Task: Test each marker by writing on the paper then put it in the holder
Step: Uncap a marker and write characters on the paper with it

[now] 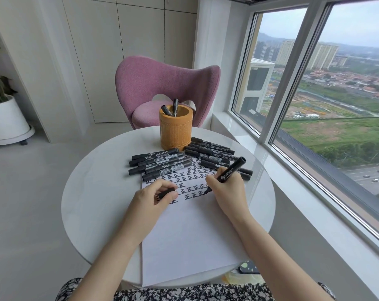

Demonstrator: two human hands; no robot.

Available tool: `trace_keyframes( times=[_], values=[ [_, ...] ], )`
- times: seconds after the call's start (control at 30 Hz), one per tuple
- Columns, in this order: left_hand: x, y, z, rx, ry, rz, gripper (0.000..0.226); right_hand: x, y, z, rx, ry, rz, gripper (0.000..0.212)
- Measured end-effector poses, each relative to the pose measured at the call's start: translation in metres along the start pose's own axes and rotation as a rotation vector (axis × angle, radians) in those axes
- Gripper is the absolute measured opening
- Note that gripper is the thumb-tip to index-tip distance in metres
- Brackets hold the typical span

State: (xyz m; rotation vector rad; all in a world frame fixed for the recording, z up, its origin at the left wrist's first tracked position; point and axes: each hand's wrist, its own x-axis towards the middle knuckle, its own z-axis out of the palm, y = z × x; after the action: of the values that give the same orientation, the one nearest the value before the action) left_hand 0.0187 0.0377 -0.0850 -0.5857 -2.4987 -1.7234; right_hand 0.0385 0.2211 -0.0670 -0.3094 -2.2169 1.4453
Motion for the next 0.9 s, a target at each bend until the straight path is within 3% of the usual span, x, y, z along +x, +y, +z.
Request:
trace_keyframes(
  times=[0.3, 0.53, 0.63, 0.73, 0.83, 0.9],
  values=[
    [0.0, 0.002, 0.0, -0.006, -0.003, 0.011, 0.009, 0.002, 0.003, -0.001, 0.027, 0.021, 0.008, 0.029],
    [-0.002, 0.008, -0.002, -0.019, 0.017, 0.046, 0.011, 0.006, 0.003, -0.005, 0.231, 0.078, 0.052, 0.035],
    [-0.002, 0.012, -0.003, -0.053, 0.04, 0.064, 0.014, 0.006, -0.007, -0.008, 0.326, 0.012, 0.044, 0.028],
    [-0.001, 0.011, -0.004, -0.075, 0.091, 0.041, 0.016, 0.003, -0.017, -0.008, 0.456, -0.092, 0.084, 0.037],
    [0.001, 0.009, -0.004, -0.124, 0.123, 0.006, 0.017, -0.005, -0.028, -0.002, 0.536, -0.158, 0.141, 0.027],
    [0.001, 0.01, -0.004, -0.132, 0.129, 0.001, 0.017, -0.009, -0.03, 0.003, 0.53, -0.171, 0.149, 0.034]
  ],
)
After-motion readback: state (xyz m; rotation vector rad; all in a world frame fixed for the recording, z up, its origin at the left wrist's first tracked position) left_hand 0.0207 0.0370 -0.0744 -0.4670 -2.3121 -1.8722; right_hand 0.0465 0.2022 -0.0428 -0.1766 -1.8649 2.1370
